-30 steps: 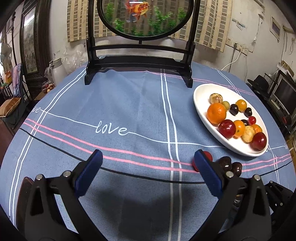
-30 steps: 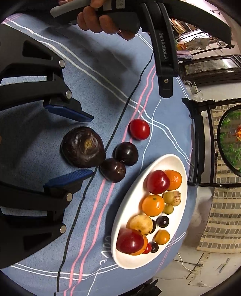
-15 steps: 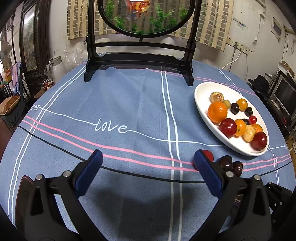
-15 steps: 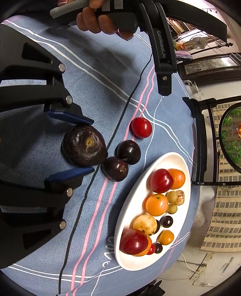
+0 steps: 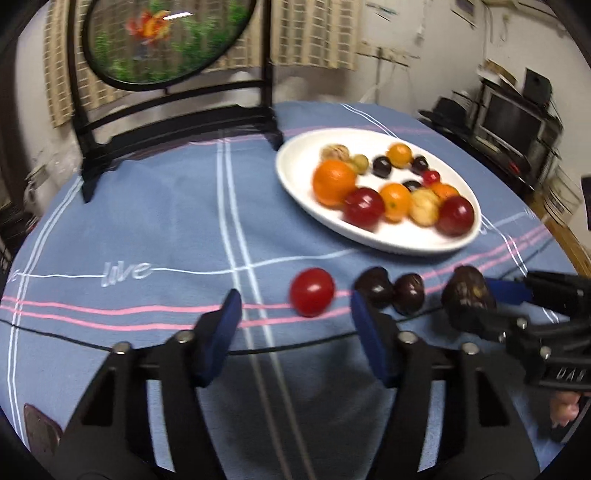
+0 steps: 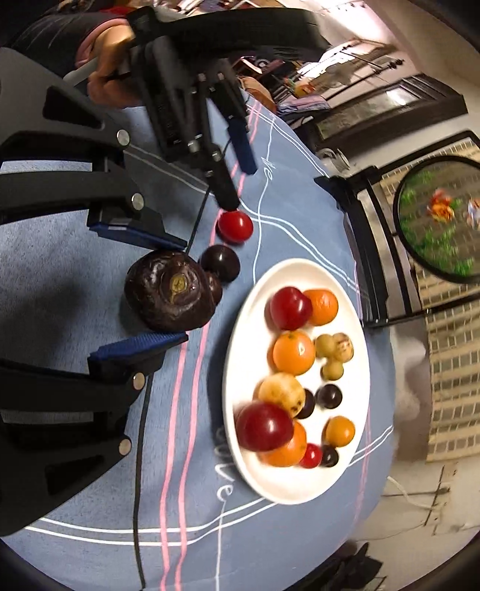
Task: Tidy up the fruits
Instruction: 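Grasp the large dark purple fruit with the right tool while the left grasps a red cherry tomato, then carry both fruits over the plate and open both tools to release them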
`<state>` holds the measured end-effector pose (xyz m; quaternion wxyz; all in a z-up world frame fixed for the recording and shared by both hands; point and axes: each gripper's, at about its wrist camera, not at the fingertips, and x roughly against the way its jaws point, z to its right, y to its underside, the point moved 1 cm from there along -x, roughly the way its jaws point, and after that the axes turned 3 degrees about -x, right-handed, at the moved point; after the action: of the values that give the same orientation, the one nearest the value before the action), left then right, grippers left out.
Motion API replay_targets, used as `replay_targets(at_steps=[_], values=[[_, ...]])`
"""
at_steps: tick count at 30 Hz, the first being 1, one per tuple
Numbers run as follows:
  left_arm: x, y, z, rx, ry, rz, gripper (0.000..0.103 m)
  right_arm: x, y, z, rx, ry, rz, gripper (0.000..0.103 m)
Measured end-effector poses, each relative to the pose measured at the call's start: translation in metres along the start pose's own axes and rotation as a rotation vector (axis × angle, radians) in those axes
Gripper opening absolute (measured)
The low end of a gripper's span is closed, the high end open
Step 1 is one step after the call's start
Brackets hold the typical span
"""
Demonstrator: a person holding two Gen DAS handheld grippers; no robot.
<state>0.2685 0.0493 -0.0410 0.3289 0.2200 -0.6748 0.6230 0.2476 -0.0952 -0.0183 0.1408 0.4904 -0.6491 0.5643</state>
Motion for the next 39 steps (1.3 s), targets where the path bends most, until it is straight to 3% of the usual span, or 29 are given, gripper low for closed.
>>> replay_targets(at_steps=[4, 9, 19, 23, 39], values=[[-0.007, -0.001, 0.002, 0.004, 0.03, -0.012, 0.044, 0.001, 0.001, -0.002, 0.004, -0.001, 0.004, 0.044], [-0.014, -0.006, 0.001, 0.027, 0.066, -0.007, 0.042, 0.001, 0.002, 0.0, -0.002, 0.004, 0.002, 0.044], [-0.033, -0.008, 0.003, 0.032, 0.044, -0.054, 0.042, 0.002, 0.0, 0.002, -0.009, 0.005, 0.002, 0.044], [-0.039, -0.006, 0.005, 0.03, 0.042, -0.079, 0.034, 0.002, -0.001, 0.003, -0.007, 0.01, 0.006, 0.044], [-0.021, -0.004, 0.007, 0.026, 0.04, -0.046, 0.031, 0.0, 0.0, 0.001, 0.013, 0.022, 0.007, 0.044]])
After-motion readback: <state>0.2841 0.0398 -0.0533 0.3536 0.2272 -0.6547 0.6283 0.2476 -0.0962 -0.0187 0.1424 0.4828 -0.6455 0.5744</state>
